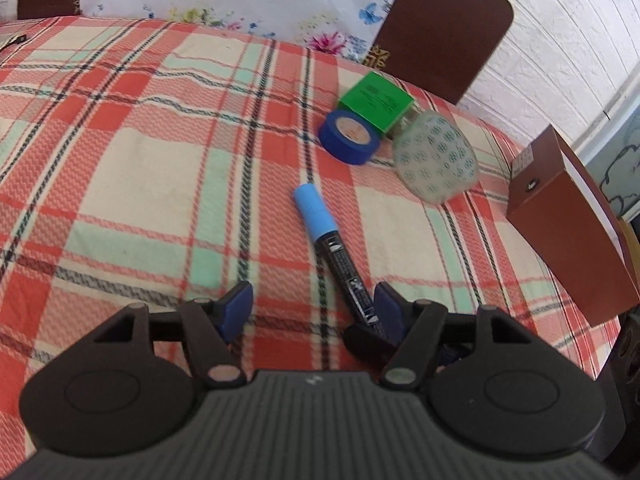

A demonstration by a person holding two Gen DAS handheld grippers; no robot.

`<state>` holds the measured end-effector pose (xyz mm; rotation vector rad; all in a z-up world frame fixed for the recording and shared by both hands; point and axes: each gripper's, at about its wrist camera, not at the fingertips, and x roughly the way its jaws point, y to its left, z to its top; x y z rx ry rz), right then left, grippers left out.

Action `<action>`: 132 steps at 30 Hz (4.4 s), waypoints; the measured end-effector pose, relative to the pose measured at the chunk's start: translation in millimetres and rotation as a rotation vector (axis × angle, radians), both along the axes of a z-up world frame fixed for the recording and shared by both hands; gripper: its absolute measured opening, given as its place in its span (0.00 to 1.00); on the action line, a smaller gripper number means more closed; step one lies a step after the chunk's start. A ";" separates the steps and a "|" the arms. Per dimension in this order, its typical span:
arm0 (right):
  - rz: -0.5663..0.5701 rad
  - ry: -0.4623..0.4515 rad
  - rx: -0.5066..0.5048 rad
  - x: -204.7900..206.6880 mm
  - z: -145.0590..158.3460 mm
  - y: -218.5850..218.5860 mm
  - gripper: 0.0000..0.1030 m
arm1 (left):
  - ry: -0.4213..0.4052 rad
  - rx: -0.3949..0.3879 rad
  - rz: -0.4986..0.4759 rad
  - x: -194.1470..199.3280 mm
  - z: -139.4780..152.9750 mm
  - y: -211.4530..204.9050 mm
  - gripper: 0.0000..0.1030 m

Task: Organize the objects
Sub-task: 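Move the left gripper to the blue-capped marker and grasp it, then carry the marker upright with the left gripper over the brown box, then open the left gripper to drop the marker inside, then move the right gripper to the clear tape roll and grasp it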

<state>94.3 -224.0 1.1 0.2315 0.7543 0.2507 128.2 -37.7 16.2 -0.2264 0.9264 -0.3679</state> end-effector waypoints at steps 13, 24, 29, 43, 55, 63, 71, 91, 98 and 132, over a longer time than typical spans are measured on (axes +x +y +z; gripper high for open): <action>-0.004 0.128 0.381 -23.7 -13.5 -45.1 0.18 | 0.002 0.110 -0.048 -17.2 -1.2 -51.1 0.64; -0.022 0.060 0.450 -43.4 -10.0 -79.0 0.17 | -0.019 0.112 -0.126 -27.6 19.0 -100.6 0.19; -0.087 -0.055 0.408 -55.2 9.6 -102.3 0.17 | -0.118 0.103 -0.219 -31.4 52.8 -144.7 0.17; -0.487 -0.441 0.187 -104.3 89.0 -239.6 0.17 | -0.386 -0.013 -0.565 -36.8 124.8 -328.4 0.17; -0.730 -0.405 0.090 -104.4 77.1 -341.1 0.17 | -0.349 0.003 -0.719 -32.3 94.1 -421.5 0.18; -0.777 -0.381 0.020 -101.2 69.7 -343.5 0.30 | -0.379 0.068 -0.661 -25.9 91.8 -417.6 0.26; -0.804 -0.383 -0.004 -107.7 75.0 -330.3 0.49 | -0.424 0.051 -0.609 -32.5 106.3 -376.7 0.26; -0.493 -0.311 -0.107 -73.2 60.0 -185.8 0.49 | -0.284 0.206 -0.151 -7.3 39.4 -141.5 0.28; -0.334 -0.181 -0.117 -45.5 29.4 -134.1 0.49 | -0.221 0.274 0.005 7.9 12.7 -78.1 0.28; -0.250 -0.122 -0.350 108.3 -4.2 -71.8 0.90 | -0.178 0.188 0.155 28.6 -11.7 16.2 0.38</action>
